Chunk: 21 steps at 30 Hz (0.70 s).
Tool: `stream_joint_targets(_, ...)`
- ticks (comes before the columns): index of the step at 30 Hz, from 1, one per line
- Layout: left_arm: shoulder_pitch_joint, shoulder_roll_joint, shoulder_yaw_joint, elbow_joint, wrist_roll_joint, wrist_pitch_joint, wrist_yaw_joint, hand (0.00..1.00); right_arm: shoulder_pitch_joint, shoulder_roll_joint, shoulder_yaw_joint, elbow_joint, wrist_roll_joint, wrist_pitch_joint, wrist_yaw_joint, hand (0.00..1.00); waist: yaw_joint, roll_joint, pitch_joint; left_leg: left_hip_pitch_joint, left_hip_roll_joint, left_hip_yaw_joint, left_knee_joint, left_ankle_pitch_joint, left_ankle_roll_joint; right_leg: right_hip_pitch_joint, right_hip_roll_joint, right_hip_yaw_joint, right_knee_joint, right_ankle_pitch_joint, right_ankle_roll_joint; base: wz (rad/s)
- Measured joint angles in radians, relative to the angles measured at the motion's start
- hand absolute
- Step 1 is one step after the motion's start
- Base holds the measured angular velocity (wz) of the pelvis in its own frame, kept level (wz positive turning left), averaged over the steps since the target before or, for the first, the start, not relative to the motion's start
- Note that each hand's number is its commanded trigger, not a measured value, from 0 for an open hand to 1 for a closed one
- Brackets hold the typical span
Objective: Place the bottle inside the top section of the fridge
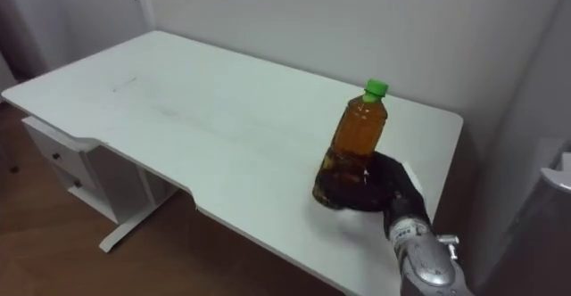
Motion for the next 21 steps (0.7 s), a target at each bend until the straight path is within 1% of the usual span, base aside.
stream_joint_targets(1,0.010,0.000,0.005,-0.006,0.021,0.003,-0.001,0.00,0.000,-0.002,0.001,-0.032,-0.004,0.000,0.011,1.00,-0.003,-0.001,-0.0071,0.018,0.000,0.001,-0.008,0.000,0.000,0.018,-0.001,0.000,-0.010,0.001,0.001,0.00)
stream_joint_targets(2,0.013,0.000,0.010,-0.012,0.032,0.006,-0.003,0.00,0.001,-0.005,0.003,-0.051,-0.005,0.000,0.016,1.00,-0.005,-0.001,-0.0102,0.025,0.000,0.001,-0.010,-0.001,0.000,0.025,-0.002,0.000,-0.013,0.001,0.002,0.00)
stream_joint_targets(3,0.015,0.002,0.018,-0.020,0.038,0.013,-0.012,0.00,0.007,-0.013,0.004,-0.092,-0.005,0.000,0.023,1.00,-0.007,-0.004,-0.0185,0.033,0.001,0.000,-0.011,-0.002,-0.001,0.036,-0.001,-0.001,-0.023,0.001,0.002,0.00)
stream_joint_targets(5,0.014,0.003,0.031,-0.034,0.057,0.019,-0.019,0.00,0.019,-0.021,0.004,-0.149,-0.005,0.000,0.031,1.00,-0.010,-0.008,-0.0217,0.054,0.002,0.003,-0.016,-0.003,-0.002,0.055,0.002,0.003,-0.024,0.001,0.003,-0.02)
stream_joint_targets(8,0.001,0.002,0.042,-0.032,0.113,0.030,-0.020,0.00,0.053,-0.022,0.003,-0.216,-0.007,0.000,0.052,1.00,-0.022,-0.010,-0.0217,0.091,0.003,0.003,-0.016,-0.010,-0.002,0.099,0.011,0.010,-0.043,0.002,0.005,-0.02)
stream_joint_targets(9,-0.003,-0.001,0.062,-0.030,0.138,0.033,-0.021,0.00,0.064,-0.022,0.003,-0.230,-0.012,0.001,0.066,1.00,-0.026,-0.010,-0.0215,0.102,0.004,0.006,-0.016,-0.012,-0.002,0.110,0.011,0.014,-0.045,0.002,0.005,-0.09)
stream_joint_targets(11,-0.007,-0.006,0.091,-0.027,0.146,0.037,-0.022,0.00,0.079,-0.022,0.002,-0.256,-0.047,0.005,0.073,1.00,-0.030,-0.012,-0.0214,0.115,0.006,0.012,-0.016,-0.016,-0.002,0.116,0.011,0.024,-0.053,0.001,0.005,-0.12)
stream_joint_targets(13,-0.014,-0.006,0.114,-0.025,0.145,0.038,-0.031,0.00,0.080,-0.024,-0.006,-0.287,-0.083,0.016,0.089,1.00,-0.044,-0.016,-0.0214,0.114,0.010,0.017,-0.014,-0.017,-0.002,0.115,0.013,0.033,-0.054,0.003,0.005,-0.12)
stream_joint_targets(17,-0.023,-0.008,0.113,-0.032,0.145,0.045,-0.042,0.00,0.080,-0.028,-0.012,-0.348,-0.086,0.027,0.091,1.00,-0.067,-0.016,-0.0216,0.112,0.011,0.028,-0.013,-0.019,-0.001,0.116,0.014,0.038,-0.057,0.006,0.006,-0.05)
stream_joint_targets(18,-0.028,-0.008,0.114,-0.031,0.145,0.052,-0.045,0.00,0.080,-0.032,-0.012,-0.371,-0.085,0.032,0.091,1.00,-0.076,-0.016,-0.0216,0.112,0.011,0.029,-0.011,-0.021,0.000,0.117,0.016,0.039,-0.056,0.007,0.007,0.00)
stream_joint_targets(21,-0.037,-0.005,0.114,-0.032,0.153,0.056,-0.057,0.00,0.080,-0.038,-0.012,-0.437,-0.087,0.044,0.089,1.00,-0.088,-0.016,-0.0217,0.115,0.010,0.034,-0.011,-0.025,0.003,0.123,0.019,0.037,-0.057,0.012,0.008,-0.02)
